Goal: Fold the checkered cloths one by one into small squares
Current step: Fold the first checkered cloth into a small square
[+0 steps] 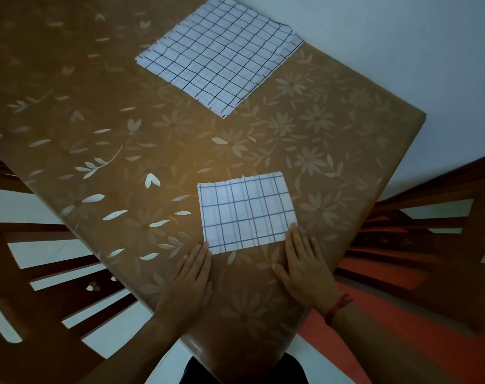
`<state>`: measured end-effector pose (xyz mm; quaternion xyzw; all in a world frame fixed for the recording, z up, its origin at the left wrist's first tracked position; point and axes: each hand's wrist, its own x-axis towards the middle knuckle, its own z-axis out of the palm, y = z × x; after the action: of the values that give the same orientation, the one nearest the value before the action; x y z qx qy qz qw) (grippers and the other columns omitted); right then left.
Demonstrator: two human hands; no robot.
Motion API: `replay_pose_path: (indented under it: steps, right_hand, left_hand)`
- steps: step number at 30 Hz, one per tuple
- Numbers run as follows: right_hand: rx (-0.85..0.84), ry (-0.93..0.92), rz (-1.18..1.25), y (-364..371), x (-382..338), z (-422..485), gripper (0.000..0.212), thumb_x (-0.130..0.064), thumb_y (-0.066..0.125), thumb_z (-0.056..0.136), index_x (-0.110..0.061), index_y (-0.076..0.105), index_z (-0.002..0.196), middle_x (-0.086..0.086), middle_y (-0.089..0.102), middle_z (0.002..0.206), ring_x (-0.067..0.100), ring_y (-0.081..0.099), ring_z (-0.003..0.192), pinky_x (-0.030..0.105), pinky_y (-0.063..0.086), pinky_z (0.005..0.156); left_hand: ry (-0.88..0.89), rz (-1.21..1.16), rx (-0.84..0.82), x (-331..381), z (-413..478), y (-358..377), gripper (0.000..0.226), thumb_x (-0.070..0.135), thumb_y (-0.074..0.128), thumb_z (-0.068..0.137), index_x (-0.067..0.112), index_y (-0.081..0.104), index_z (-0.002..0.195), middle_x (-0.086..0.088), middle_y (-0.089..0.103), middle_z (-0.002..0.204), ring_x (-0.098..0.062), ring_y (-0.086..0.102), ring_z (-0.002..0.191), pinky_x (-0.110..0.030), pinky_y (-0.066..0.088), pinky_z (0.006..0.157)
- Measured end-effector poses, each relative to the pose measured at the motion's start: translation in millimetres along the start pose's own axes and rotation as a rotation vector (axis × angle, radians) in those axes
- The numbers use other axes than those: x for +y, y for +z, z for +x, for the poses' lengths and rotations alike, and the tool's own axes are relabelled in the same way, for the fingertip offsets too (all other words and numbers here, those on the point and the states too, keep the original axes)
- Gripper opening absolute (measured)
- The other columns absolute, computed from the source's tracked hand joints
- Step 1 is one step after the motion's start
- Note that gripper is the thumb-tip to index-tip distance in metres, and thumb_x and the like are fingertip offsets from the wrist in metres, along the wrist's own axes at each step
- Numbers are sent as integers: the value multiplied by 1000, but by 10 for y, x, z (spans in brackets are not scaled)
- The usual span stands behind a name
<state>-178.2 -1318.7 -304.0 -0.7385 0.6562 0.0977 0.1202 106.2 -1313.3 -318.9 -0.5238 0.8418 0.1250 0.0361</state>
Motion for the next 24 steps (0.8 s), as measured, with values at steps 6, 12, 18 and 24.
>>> replay_pose_path:
  steps: [6, 12, 18, 24]
  right_hand:
    - [40, 2, 16, -43, -6, 39, 79, -56, 22, 93, -1, 19, 149, 17, 12, 158, 25, 10, 147, 41, 7, 119]
    - [8, 25, 124, -154, -4, 83, 82, -58, 14, 90, -4, 7, 151, 16, 3, 159, 25, 3, 148, 40, 4, 120]
    - [191, 205, 580, -405, 25, 421, 53, -45, 47, 88, -17, 42, 133, 1, 49, 125, 15, 46, 113, 38, 44, 100]
    - [138, 327, 799, -642, 103, 805, 23, -36, 47, 89, -19, 55, 75, -4, 59, 76, 13, 57, 73, 30, 47, 65]
  left_hand:
    - [-5, -52, 37, 22, 61, -69, 59, 33, 17, 101, -1, 48, 137, -16, 40, 148, -28, 33, 140, -38, 14, 118]
    - [-45, -150, 113, 40, 345, -194, 55, 32, 20, 102, 1, 45, 139, -16, 42, 147, -29, 36, 138, -47, 41, 106]
    - [39, -109, 130, 166, 611, -325, 62, 36, 16, 104, 0, 64, 120, -18, 59, 129, -33, 58, 119, -45, 40, 98]
    - [49, -89, 37, 204, 648, -281, 76, 38, 2, 103, 9, 72, 110, -14, 64, 123, -29, 62, 113, -34, 37, 93]
